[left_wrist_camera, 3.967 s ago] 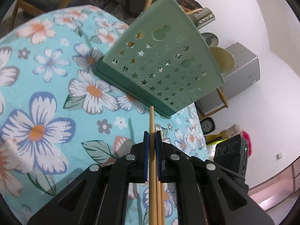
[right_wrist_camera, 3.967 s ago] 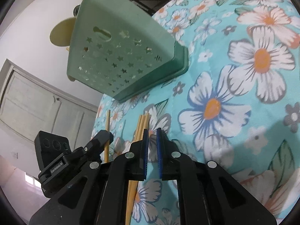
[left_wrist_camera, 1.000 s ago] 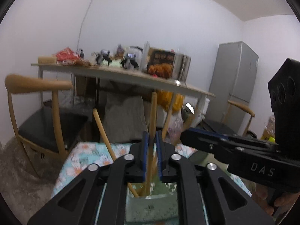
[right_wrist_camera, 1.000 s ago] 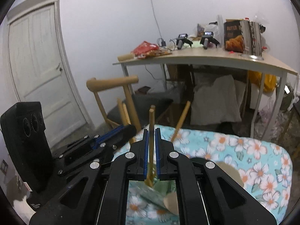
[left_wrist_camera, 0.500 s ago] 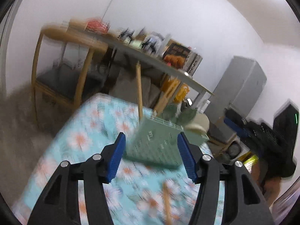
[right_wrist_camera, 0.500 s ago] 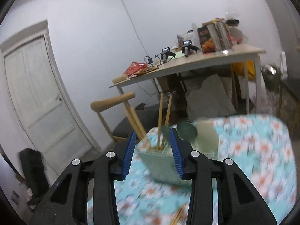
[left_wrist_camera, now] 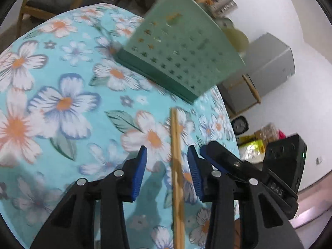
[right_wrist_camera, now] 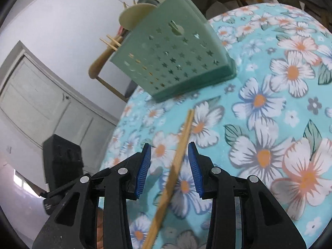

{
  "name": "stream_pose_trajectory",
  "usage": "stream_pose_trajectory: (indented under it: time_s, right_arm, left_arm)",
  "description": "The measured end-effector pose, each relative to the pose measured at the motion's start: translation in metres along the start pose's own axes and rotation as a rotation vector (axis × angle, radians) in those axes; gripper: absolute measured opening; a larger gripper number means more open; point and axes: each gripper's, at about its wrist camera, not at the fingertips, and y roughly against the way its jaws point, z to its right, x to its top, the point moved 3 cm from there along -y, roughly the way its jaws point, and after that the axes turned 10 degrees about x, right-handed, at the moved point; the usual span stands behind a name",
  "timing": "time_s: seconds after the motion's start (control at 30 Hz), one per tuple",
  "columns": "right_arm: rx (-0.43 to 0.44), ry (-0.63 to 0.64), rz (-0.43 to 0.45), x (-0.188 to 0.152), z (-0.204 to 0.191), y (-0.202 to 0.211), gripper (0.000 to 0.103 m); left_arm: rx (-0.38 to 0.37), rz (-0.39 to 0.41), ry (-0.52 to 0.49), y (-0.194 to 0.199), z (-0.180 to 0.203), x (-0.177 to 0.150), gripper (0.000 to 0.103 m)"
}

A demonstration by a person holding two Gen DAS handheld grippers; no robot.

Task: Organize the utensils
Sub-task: 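Grasp the remaining wooden chopsticks with the left tool while the right tool grasps one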

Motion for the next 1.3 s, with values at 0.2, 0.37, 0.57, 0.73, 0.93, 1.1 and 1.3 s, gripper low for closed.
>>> stream_pose_trajectory:
  time_s: [0.2, 0.37, 0.57, 0.73, 0.93, 1.1, 1.3]
  right_arm:
    - [-0.092, 0.041, 0.067, -0.003, -0.001, 0.01, 0.037]
    - [-0.112, 0.035, 0.026, -0.007, 0.008, -0.001, 0.023]
    - [-0.084, 0.001, 0.027, -0.003, 0.016, -0.003, 0.015]
    - [-0.044, -0.046, 0.01, -0.001, 0.025, -0.007, 0.015]
    - [0.013, -0.116, -0.026, -0.002, 0.033, -0.018, 0.015]
    - [-0.009, -0.104, -0.026, -0.001, 0.032, -0.025, 0.015]
    - [0.011, -0.136, -0.033, 0.0, 0.038, -0.026, 0.013]
  left_arm:
    - [0.208, 0.075, -0.189, 0.003, 0.022, -0.009, 0.038]
    - [0.239, 0.116, -0.171, 0.001, 0.018, 0.002, 0.026]
    - [0.072, 0.031, -0.084, -0.014, 0.01, 0.01, 0.02]
    - [-0.014, -0.013, -0.025, -0.023, 0.006, 0.017, 0.014]
    - [-0.048, -0.066, 0.005, -0.04, 0.008, 0.017, 0.012]
    - [-0.026, -0.068, -0.041, -0.046, 0.018, 0.013, 0.01]
    - [-0.009, -0.072, -0.041, -0.053, 0.021, 0.013, 0.006]
